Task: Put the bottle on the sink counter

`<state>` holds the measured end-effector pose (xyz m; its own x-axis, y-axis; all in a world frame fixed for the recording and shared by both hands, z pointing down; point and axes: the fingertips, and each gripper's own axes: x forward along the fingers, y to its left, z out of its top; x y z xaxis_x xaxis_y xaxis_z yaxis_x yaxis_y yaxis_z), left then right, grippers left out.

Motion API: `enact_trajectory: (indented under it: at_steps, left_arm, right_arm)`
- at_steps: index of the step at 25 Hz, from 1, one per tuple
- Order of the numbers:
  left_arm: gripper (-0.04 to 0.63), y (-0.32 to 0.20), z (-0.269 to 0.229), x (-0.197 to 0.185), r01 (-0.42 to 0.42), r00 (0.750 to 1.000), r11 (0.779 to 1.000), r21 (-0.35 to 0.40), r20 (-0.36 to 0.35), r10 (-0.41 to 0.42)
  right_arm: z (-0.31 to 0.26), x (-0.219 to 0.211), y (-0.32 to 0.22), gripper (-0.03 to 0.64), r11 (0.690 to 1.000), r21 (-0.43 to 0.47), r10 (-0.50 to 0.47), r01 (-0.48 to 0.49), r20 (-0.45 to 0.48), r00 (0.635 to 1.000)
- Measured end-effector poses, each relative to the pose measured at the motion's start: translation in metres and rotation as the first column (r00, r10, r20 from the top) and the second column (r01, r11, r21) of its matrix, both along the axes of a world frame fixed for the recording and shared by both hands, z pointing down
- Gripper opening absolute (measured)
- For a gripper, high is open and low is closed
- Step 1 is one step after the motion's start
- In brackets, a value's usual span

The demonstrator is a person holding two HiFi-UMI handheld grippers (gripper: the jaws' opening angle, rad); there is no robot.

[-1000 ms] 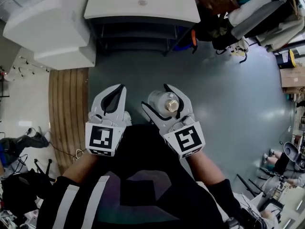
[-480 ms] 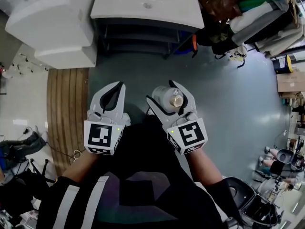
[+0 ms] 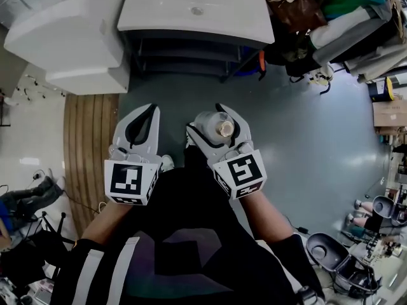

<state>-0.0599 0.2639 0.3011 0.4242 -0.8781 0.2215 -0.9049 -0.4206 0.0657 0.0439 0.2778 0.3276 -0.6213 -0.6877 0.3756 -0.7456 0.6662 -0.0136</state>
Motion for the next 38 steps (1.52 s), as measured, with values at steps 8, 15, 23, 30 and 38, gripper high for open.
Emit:
enact_trajectory:
  at_steps: [8,15,23,30,38]
  left_arm:
    - [0.003,-0.052,0.005,0.022,0.032,0.999,0.999,-0.026,0.020,-0.032]
    - [0.003,-0.104,0.005,0.046,0.053,0.998,0.998,-0.027,0.037,-0.052]
    - [0.003,-0.144,0.003,0.069,0.087,0.994,0.996,-0.030,0.066,-0.085]
    - [0.003,-0.169,0.000,0.080,0.121,0.988,0.992,-0.018,0.094,-0.119]
    - [0.003,-0.190,0.002,0.075,0.152,0.984,0.988,-0.023,0.097,-0.149]
  right_arm:
    - [0.010,0.021,-0.057,0.339,0.999,-0.019,-0.031,0.031,-0.002,1.000]
    - [0.012,0.041,-0.109,0.339,0.998,-0.021,-0.059,0.059,0.002,0.998]
    - [0.011,0.060,-0.152,0.339,0.995,-0.024,-0.095,0.096,0.028,0.995]
    - [0.010,0.072,-0.182,0.339,0.991,-0.004,-0.132,0.132,0.048,0.990]
    - [0.010,0.069,-0.208,0.339,0.987,-0.006,-0.159,0.159,0.046,0.986]
